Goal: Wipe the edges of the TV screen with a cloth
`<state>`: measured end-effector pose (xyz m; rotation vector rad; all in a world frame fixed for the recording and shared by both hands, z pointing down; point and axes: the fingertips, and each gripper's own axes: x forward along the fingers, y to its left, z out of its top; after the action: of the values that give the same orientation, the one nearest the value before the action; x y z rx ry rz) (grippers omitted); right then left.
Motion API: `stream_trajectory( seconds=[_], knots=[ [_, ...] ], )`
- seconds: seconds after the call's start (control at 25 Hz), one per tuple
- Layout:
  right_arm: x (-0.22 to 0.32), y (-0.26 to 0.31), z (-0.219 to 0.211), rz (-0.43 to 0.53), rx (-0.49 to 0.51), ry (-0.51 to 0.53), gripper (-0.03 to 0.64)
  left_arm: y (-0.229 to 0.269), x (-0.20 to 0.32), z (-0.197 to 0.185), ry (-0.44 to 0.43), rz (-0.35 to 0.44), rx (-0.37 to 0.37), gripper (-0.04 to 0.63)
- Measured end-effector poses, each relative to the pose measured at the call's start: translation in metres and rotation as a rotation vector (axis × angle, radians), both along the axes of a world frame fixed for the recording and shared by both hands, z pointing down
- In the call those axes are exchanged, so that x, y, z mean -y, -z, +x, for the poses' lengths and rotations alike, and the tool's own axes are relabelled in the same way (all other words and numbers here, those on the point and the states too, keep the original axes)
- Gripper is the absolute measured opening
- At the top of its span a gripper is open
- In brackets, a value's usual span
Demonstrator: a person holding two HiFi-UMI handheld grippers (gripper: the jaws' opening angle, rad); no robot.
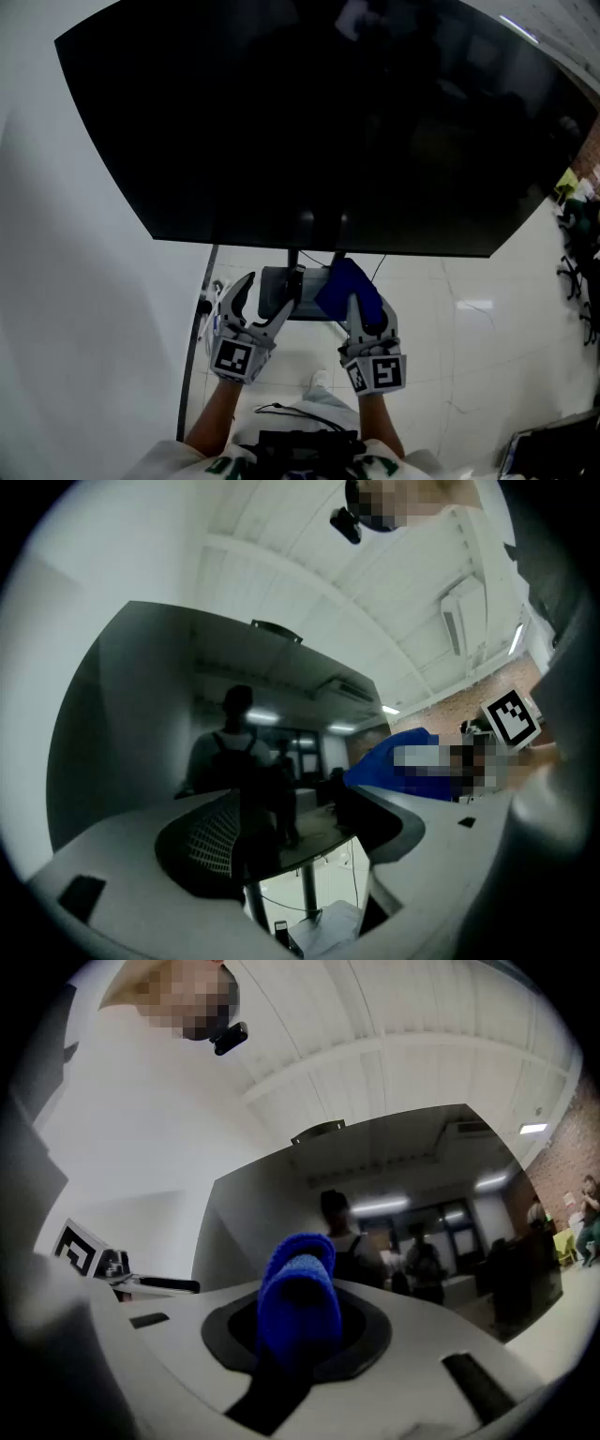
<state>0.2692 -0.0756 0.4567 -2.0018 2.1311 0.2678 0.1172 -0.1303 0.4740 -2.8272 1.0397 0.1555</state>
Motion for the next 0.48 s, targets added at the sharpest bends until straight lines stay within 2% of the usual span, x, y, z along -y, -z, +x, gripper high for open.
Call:
stream_trajectory(
  seconds=[0.16,0.28,0.48],
  knots=[
    [0.020,0.035,0.027,0.043,-0.070,0.065,0.081,0.023,0.014,0.038,0.019,-0.003,-0.030,0.342],
    [0.042,0.077,0.027,0.090,-0.187,0.104,0.081,0.039,0.025,0.058,-0.003,-0.023,-0.029,0.342],
    [0.067,0.178,0.023,0.272,-0.333,0.127,0.081,0.077,0.045,0.076,-0.060,0.005,-0.039,0.342]
  ],
)
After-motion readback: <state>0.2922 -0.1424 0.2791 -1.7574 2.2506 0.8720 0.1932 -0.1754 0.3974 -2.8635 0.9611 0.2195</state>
